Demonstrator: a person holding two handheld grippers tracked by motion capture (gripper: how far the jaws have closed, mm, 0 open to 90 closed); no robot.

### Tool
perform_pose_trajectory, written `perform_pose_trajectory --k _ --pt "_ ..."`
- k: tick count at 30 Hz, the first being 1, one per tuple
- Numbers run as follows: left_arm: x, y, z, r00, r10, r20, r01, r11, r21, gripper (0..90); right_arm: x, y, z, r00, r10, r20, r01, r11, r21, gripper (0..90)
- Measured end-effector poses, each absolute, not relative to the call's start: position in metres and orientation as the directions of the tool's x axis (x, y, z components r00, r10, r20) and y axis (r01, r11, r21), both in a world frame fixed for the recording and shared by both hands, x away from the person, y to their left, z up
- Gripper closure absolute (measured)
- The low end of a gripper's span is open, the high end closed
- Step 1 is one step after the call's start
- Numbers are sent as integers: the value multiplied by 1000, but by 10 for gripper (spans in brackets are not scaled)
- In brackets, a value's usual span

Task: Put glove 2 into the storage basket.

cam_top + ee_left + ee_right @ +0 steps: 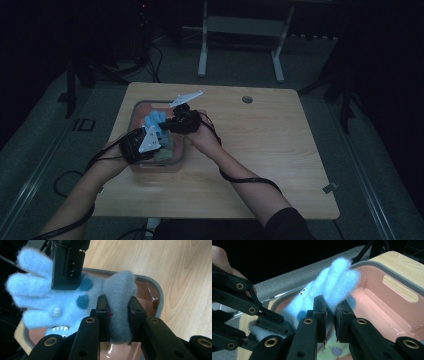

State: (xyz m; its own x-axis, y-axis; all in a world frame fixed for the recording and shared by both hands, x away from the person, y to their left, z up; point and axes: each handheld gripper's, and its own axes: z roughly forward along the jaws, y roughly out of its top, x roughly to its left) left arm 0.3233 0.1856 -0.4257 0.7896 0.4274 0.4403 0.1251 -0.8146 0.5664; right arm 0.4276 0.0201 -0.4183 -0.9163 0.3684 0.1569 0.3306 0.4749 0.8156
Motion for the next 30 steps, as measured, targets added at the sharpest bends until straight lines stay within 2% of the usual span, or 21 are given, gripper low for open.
perform_pose_trajectory --k 25,30 --pt "364 186 -476 851 426 305 222 -821 526 752 461 30 -479 -871 448 203 446 543 712 803" --pt "368 187 -480 864 422 274 231 -817 529 749 464 32 -485 -869 450 206 454 558 694 778"
